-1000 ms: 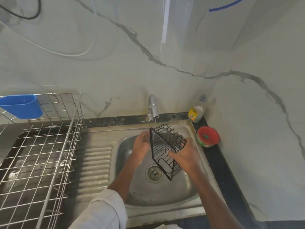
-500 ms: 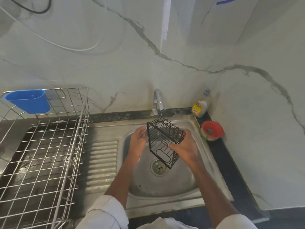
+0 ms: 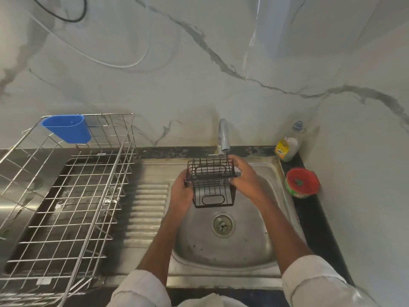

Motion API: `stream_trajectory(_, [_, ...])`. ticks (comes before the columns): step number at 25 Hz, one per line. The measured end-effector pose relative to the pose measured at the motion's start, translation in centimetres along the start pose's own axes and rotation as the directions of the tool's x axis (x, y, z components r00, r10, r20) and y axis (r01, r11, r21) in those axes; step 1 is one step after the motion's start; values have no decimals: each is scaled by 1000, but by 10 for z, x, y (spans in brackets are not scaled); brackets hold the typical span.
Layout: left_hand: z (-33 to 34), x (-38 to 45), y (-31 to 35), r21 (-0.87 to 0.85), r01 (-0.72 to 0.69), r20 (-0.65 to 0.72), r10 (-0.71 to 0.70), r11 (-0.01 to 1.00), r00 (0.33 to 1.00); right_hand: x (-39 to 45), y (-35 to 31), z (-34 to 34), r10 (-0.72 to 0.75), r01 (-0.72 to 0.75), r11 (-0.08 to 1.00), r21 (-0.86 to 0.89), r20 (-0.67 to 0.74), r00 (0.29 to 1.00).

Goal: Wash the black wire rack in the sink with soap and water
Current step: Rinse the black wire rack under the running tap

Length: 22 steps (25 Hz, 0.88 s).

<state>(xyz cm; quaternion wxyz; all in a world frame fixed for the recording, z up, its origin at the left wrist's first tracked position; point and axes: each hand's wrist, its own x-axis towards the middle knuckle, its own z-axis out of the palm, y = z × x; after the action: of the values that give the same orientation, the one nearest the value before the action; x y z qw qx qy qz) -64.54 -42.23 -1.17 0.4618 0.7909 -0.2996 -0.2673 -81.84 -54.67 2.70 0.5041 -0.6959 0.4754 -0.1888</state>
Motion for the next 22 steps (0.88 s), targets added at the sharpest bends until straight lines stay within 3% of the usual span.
stream_trajectory(5, [-11,-14,-10,-52,93,-120,-99,994,988,34,-6,19,-32,28,998,52,89,996])
stream_trajectory(10, [-21,-21,-11,-63,89,-164,-99,994,982,36,-14,24,-34,27,998,48,153,988])
stream_trajectory(15, [-12,0,-3,1,6,-53,-6,1000,999,13,-3,5,10,-22,994,107,115,993])
stream_trajectory(18, [6,37,0,70,-105,34,103,992,994,-2,13,-9,86,-86,996,-5,63,994])
stream_trajectory(22, [37,68,8,13,-101,212,96,995,973,-15,36,-15,111,-117,979,-167,-41,993])
